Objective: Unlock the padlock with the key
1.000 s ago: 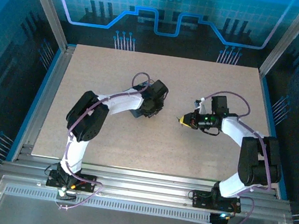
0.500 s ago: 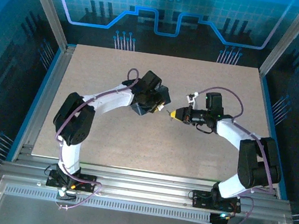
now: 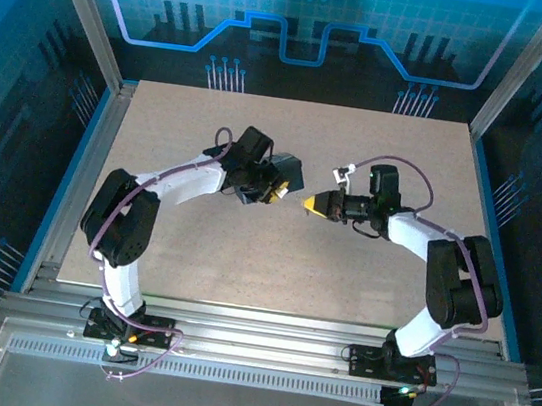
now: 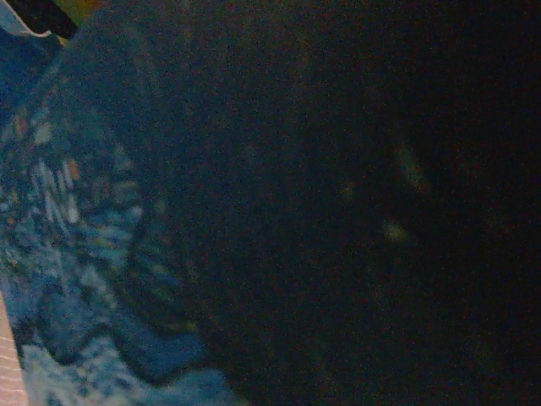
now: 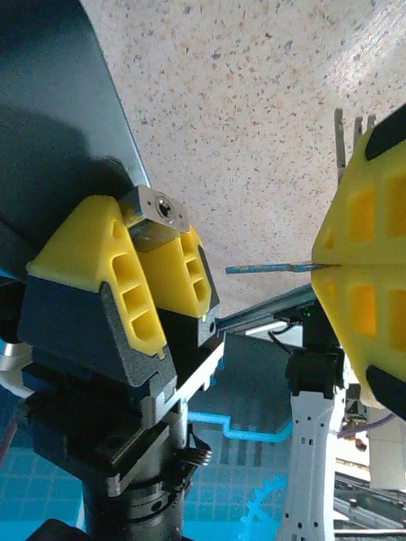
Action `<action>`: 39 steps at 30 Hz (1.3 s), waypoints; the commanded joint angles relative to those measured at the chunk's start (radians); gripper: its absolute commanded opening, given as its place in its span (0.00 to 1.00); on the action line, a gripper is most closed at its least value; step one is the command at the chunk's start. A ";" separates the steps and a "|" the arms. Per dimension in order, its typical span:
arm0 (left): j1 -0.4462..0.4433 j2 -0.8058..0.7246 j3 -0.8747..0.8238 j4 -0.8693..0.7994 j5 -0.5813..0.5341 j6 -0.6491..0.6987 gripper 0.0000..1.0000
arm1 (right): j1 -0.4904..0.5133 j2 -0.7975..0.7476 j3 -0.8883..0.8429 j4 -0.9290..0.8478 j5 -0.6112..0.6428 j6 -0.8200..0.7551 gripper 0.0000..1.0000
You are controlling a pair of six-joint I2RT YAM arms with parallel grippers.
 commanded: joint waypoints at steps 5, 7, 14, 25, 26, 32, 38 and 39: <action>0.030 -0.073 -0.024 0.105 0.090 0.004 0.09 | 0.016 0.082 0.108 -0.033 -0.059 -0.047 0.00; 0.035 -0.075 -0.027 0.122 0.105 0.011 0.08 | 0.017 0.089 0.122 -0.031 -0.052 -0.043 0.00; 0.056 -0.076 -0.069 0.236 0.158 0.003 0.08 | 0.018 0.106 0.161 -0.045 -0.074 -0.047 0.00; 0.066 -0.080 -0.086 0.312 0.194 0.002 0.07 | 0.015 0.159 0.192 -0.044 -0.091 -0.043 0.00; 0.066 -0.081 -0.091 0.316 0.195 0.003 0.07 | 0.015 0.160 0.200 -0.054 -0.091 -0.049 0.00; 0.067 -0.088 -0.106 0.337 0.200 -0.002 0.07 | 0.015 0.164 0.222 -0.080 -0.089 -0.066 0.00; 0.067 -0.091 -0.111 0.360 0.206 -0.012 0.06 | 0.015 0.174 0.231 -0.083 -0.085 -0.067 0.00; 0.068 -0.089 -0.110 0.362 0.205 -0.013 0.06 | 0.014 0.173 0.232 -0.085 -0.085 -0.067 0.00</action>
